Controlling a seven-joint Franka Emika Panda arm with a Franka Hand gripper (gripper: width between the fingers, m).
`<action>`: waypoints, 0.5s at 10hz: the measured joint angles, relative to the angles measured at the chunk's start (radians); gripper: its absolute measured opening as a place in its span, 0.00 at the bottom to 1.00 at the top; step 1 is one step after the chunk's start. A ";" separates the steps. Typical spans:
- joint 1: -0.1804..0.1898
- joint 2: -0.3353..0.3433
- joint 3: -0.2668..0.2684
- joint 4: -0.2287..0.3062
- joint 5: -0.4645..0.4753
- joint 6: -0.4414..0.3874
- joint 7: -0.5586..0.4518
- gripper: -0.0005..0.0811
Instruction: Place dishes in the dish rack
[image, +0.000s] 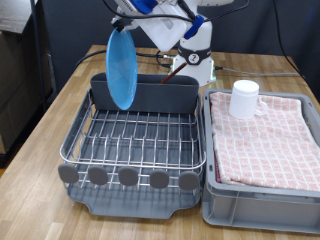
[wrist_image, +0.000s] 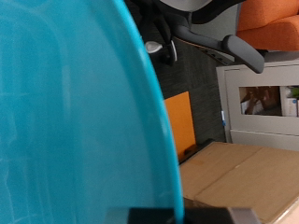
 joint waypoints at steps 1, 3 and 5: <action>0.000 0.002 0.001 0.001 -0.026 -0.021 -0.022 0.03; 0.000 0.007 0.001 0.003 -0.083 -0.045 -0.041 0.03; 0.000 0.020 -0.001 0.002 -0.142 -0.038 -0.047 0.03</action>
